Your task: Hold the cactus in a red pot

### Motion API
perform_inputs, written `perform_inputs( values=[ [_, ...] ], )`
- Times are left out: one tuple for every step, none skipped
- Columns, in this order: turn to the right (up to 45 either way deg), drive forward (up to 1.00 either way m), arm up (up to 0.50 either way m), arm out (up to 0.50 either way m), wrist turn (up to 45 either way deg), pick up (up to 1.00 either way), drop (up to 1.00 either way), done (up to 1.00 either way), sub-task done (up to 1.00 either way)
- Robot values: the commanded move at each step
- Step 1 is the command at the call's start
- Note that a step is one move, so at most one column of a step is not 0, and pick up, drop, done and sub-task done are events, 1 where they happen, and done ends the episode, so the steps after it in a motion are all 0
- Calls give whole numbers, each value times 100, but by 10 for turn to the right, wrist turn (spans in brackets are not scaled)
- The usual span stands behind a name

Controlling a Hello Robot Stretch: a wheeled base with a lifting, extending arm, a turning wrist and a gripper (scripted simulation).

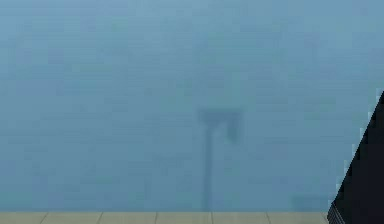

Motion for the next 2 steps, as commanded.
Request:
perform_inputs(
  values=[
    [0,0,50,0,0,0,0,0,0],
    [0,0,38,0,0,0,0,0,0]
  ],
)
